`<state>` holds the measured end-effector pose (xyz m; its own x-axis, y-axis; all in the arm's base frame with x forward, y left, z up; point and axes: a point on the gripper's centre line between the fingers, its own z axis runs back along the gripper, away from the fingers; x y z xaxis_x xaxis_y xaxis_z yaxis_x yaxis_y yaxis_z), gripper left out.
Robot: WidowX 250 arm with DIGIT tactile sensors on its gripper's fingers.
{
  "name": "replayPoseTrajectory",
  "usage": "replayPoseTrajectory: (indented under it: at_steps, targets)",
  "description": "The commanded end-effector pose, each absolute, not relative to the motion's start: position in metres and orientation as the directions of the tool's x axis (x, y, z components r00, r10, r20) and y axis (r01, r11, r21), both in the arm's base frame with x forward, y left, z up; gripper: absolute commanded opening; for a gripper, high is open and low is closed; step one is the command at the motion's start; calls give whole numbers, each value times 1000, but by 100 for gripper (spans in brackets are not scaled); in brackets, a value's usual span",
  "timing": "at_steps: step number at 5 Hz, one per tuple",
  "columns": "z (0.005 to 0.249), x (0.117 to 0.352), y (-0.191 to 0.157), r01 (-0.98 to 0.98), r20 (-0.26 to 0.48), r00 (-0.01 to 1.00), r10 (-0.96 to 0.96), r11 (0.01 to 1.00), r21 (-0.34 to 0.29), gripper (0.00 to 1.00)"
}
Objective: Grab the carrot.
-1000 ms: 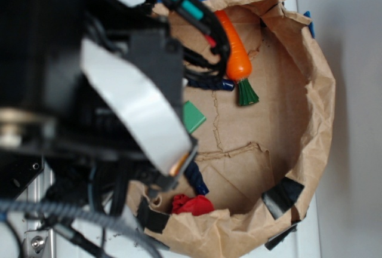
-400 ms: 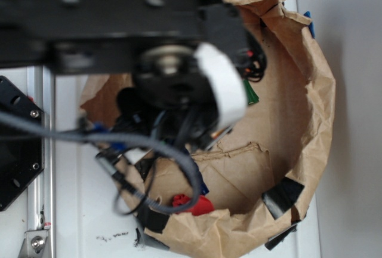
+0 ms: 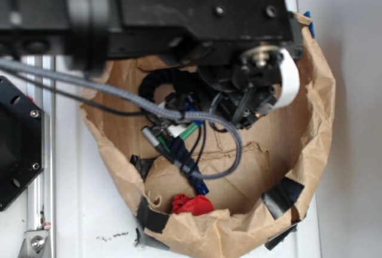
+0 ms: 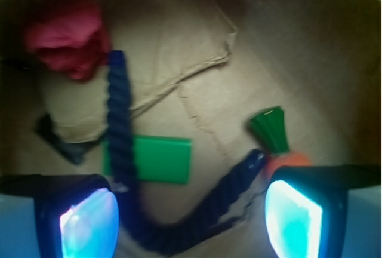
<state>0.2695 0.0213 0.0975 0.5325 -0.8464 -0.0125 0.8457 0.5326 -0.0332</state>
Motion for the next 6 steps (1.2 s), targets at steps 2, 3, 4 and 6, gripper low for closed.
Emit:
replayPoseTrajectory:
  at_steps: [2,3,4,6]
  targets:
    - [86,303,31,913,2,379,-926,374,165,100]
    - [102,304,42,899,11,388,-922,381,216,100]
    - [114,303,52,890,15,396,-918,387,242,100]
    - [106,322,68,904,10,383,-924,377,203,100]
